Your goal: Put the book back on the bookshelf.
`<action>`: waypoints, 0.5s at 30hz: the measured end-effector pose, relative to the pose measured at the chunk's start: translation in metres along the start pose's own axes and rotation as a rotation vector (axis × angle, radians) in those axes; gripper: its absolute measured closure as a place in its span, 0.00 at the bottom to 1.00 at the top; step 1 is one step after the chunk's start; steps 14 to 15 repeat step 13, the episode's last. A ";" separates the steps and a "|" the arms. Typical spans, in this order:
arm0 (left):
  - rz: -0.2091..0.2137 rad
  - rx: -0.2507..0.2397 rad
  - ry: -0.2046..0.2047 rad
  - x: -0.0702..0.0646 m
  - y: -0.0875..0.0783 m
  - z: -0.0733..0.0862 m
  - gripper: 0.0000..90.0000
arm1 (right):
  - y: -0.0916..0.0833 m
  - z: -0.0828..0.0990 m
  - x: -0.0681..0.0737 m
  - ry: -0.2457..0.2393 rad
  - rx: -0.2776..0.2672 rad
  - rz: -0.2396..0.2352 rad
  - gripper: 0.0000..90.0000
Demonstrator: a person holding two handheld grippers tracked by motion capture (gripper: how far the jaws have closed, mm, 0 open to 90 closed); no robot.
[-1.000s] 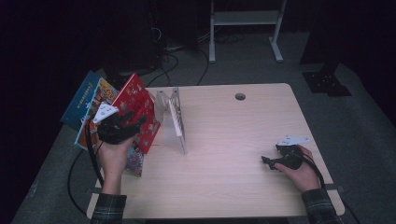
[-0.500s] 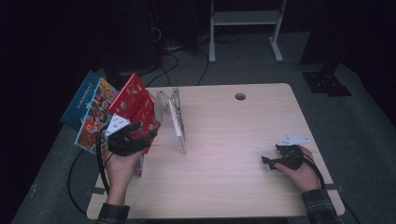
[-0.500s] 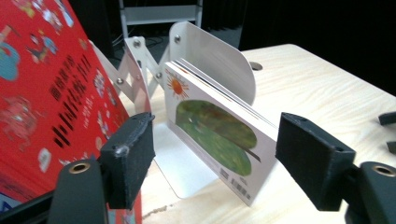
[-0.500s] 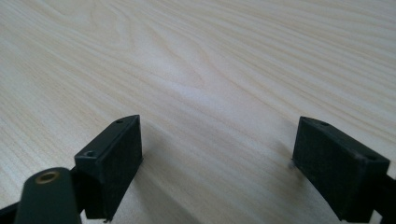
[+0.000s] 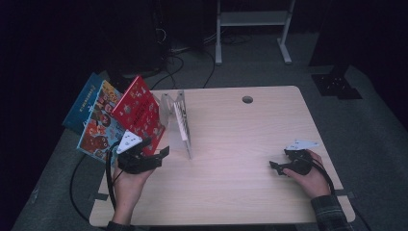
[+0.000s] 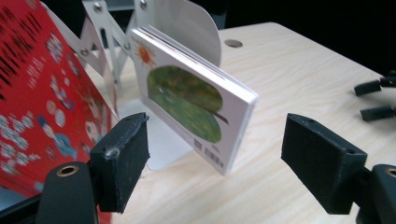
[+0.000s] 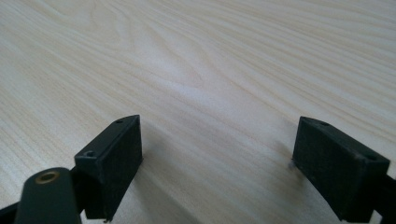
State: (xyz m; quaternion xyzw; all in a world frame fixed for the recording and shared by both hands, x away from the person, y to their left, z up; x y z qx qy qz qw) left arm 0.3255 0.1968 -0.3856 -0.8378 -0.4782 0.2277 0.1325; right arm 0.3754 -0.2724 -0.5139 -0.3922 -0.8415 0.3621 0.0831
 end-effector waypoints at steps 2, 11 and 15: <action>0.003 0.010 -0.002 -0.001 0.001 0.004 0.23 | 0.000 0.000 0.000 -0.001 0.000 0.000 0.16; 0.021 0.036 -0.012 -0.001 0.002 0.013 0.22 | 0.000 0.000 0.000 -0.001 0.001 0.000 0.16; 0.021 0.038 -0.016 0.000 0.002 0.014 0.21 | 0.000 0.000 0.000 -0.001 0.000 0.000 0.16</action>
Point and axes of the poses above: each handheld gripper's, and its own axes: y roughly forward along the jaws, z roughly out of its underside, x roughly to its left, the point moved 4 cm from there along y, roughly forward along the jaws, and after that the axes turned 12 degrees about -y, right-handed, at the moved point
